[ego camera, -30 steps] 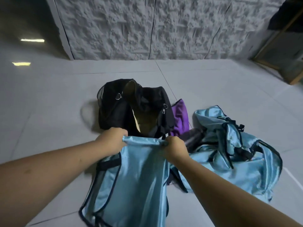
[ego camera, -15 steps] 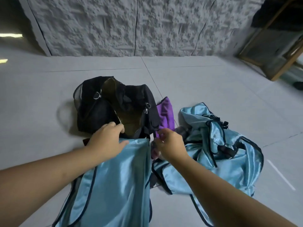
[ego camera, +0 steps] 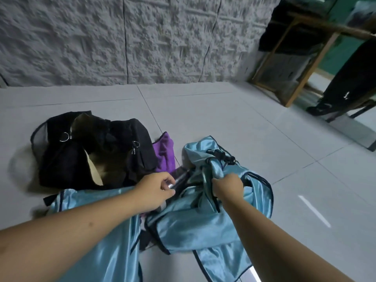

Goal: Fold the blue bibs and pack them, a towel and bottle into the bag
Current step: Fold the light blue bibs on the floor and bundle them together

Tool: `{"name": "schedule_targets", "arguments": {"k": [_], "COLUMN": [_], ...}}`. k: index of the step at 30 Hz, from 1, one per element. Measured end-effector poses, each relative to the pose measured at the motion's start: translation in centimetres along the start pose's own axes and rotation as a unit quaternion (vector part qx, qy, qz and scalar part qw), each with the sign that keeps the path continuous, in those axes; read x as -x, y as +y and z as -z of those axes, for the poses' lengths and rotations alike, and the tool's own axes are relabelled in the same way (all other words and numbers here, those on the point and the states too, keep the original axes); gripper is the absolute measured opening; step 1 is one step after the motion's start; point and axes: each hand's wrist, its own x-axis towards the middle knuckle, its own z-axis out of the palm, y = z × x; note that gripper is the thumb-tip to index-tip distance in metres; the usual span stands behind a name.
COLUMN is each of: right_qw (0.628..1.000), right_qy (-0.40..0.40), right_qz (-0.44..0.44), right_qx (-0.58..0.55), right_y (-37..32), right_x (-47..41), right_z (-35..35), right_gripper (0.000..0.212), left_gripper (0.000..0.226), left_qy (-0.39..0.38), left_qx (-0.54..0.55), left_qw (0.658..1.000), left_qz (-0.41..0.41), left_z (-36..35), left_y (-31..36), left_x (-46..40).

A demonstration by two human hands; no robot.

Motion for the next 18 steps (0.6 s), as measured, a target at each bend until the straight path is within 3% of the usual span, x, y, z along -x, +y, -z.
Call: {"name": "schedule_targets", "arguments": {"k": [2,5,6,8,10,14,18], "right_qw": [0.997,0.978,0.969,0.948,0.924,0.886,0.868], "right_qy": [0.000,-0.014,-0.025,-0.049,-0.068,-0.148,-0.168], "right_qz": [0.045,0.154,0.199,0.291,0.365,0.435,0.462], "right_qx": [-0.065,-0.141,-0.143,-0.115,-0.087,-0.065,-0.069], "right_y": [-0.5,-2.8,-3.6,-5.1,-6.0,-6.3,-5.6], "right_x": [0.6,2.7,3.4,5.3,6.6,8.4,9.1], "right_z": [-0.2,-0.4,-0.4,-0.6,-1.1,-2.2,-1.9], "right_gripper": [0.013,0.017,0.021,0.023,0.008,0.032,0.040], "left_gripper": [0.016,0.019,0.025,0.051,0.059,0.021,0.026], "left_qy": [-0.007,-0.021,-0.034,-0.072,-0.087,-0.049,-0.011], "left_qx": [0.015,0.093,0.183,0.375,0.451,0.415,0.360], "left_qw": [1.000,0.995,0.981,0.916,0.869,0.872,0.897], "left_qz": [0.012,0.030,0.054,0.127,0.186,0.255,0.256], "left_z": [-0.4,-0.6,-0.5,0.2,1.4,3.1,5.1], "left_y": [0.4,2.0,3.1,4.7,5.9,5.9,5.2], "left_x": [-0.5,-0.5,-0.3,-0.4,-0.7,-0.9,-0.8]}}
